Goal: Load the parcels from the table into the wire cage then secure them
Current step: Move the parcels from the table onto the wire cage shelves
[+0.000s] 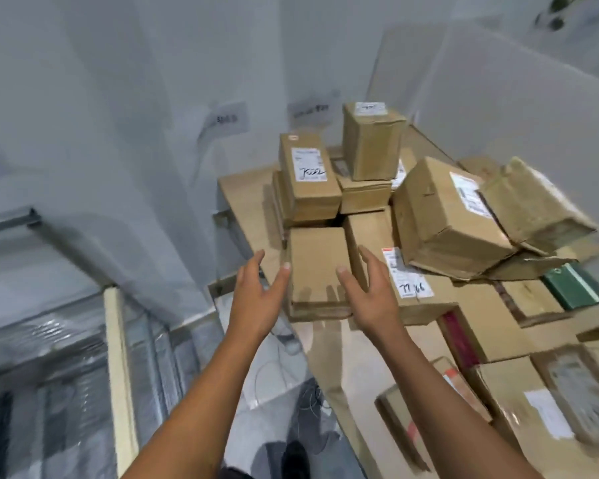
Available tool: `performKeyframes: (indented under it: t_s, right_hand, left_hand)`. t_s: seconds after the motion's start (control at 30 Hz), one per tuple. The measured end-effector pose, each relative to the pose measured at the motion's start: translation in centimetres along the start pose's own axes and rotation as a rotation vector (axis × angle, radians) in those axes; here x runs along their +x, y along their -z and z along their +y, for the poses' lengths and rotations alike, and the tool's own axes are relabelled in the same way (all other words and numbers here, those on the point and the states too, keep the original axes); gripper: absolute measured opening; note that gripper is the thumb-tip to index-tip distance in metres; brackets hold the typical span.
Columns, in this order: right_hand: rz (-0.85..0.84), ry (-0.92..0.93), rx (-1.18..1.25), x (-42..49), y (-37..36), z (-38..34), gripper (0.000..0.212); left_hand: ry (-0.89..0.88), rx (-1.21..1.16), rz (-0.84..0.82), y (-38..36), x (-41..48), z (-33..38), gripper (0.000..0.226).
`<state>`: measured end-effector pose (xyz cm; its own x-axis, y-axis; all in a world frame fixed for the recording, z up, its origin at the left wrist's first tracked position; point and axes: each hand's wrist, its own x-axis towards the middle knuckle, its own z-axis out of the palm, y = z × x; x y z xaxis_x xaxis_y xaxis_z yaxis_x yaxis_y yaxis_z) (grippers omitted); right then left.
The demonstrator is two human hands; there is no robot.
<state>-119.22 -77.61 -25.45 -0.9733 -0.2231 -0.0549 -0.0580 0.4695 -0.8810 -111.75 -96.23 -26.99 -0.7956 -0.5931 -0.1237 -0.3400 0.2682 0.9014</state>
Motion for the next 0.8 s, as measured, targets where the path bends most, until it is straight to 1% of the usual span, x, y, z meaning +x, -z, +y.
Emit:
performKeyframes:
  t_s: [0.1,0.2,0.4,0.5,0.57,0.63,0.73,0.8]
  right_hand:
    - [0.023,-0.035,0.015,2.8,0.5,0.2,0.066]
    - [0.038,-0.062,0.015,6.6,-0.2,-0.7,0.066]
    - [0.071,-0.068,-0.081,15.8,-3.6,-3.9,0.071]
    - [0.118,-0.099,-0.113,19.5,-5.6,-5.3,0.073]
    - [0.115,-0.122,-0.142,21.2,-6.8,-5.7,0.073]
    - [0.104,-0.149,-0.162,22.1,-7.9,-5.8,0.07]
    - [0.11,-0.185,-0.182,22.3,-8.6,-5.9,0.062]
    - [0.124,-0.195,-0.132,21.9,-8.7,-6.1,0.06]
  left_hand:
    - [0.008,-0.023,-0.042,-1.5,3.5,1.3,0.07]
    - [0.029,-0.062,-0.033,-2.4,8.7,2.5,0.071]
    - [0.049,-0.176,-0.038,-4.9,20.5,4.4,0.085]
    - [0.046,-0.237,-0.135,-6.1,24.2,4.2,0.081]
    - [0.069,-0.237,-0.217,-6.5,25.4,3.4,0.081]
    - [0.1,-0.242,-0.258,-6.6,25.9,2.7,0.082]
    - [0.125,-0.3,-0.287,-6.4,25.6,2.5,0.077]
    - [0.125,-0.379,-0.296,-6.0,25.0,2.7,0.058]
